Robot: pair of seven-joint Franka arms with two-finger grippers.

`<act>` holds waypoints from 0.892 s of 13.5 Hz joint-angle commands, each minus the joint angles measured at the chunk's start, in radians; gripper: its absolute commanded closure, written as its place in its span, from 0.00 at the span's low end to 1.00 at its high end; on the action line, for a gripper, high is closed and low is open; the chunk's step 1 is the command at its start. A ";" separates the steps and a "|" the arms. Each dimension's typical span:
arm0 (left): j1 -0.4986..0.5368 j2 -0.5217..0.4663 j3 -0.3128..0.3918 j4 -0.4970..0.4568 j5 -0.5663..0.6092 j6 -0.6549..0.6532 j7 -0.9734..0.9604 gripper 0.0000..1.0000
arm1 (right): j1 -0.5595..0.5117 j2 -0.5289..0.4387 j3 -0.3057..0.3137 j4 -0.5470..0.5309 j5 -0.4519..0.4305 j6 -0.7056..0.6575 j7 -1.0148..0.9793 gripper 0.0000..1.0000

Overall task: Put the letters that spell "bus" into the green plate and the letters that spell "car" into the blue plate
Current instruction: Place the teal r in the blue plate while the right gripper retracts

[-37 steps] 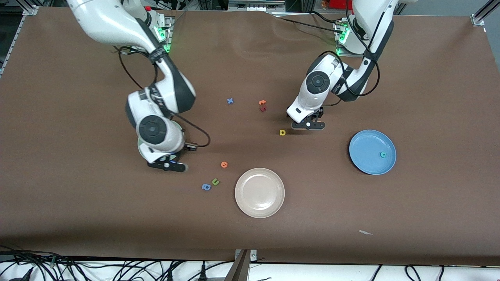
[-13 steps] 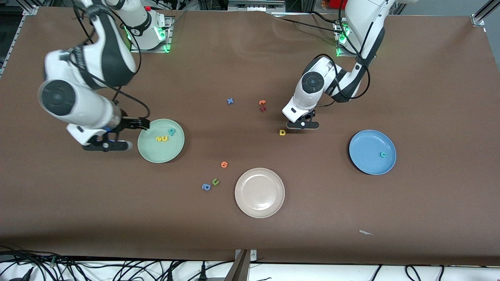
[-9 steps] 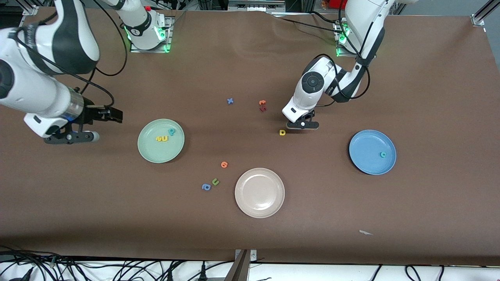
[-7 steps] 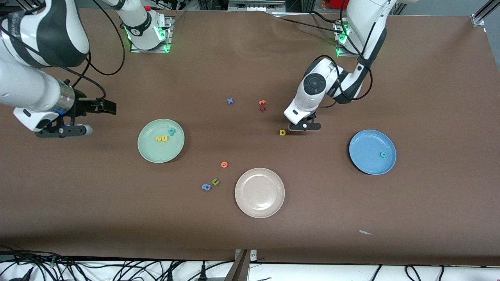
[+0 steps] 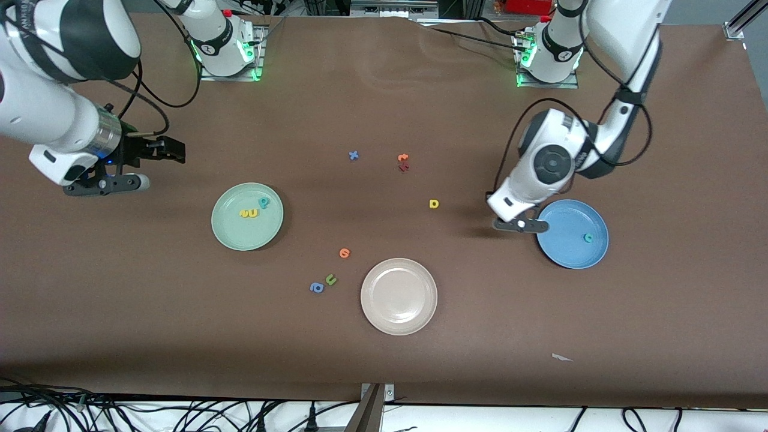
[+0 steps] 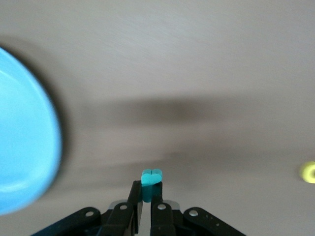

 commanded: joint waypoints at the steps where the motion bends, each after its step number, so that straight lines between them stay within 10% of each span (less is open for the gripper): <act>1: 0.102 -0.006 -0.008 0.014 0.033 -0.024 0.125 0.93 | -0.043 -0.121 0.035 -0.089 -0.007 0.051 -0.014 0.00; 6: 0.241 0.014 -0.002 0.034 0.105 -0.024 0.172 0.90 | -0.068 -0.044 -0.048 0.116 0.001 -0.087 -0.058 0.00; 8: 0.239 0.045 -0.002 0.058 0.122 -0.024 0.172 0.60 | -0.066 -0.041 -0.054 0.121 0.005 -0.024 -0.086 0.00; 9: 0.238 0.053 -0.005 0.072 0.120 -0.024 0.163 0.28 | -0.063 -0.044 -0.056 0.118 0.008 -0.010 -0.080 0.00; 12: 0.218 0.053 -0.014 0.078 0.110 -0.024 0.141 0.05 | -0.043 -0.039 -0.059 0.129 -0.005 0.039 -0.080 0.00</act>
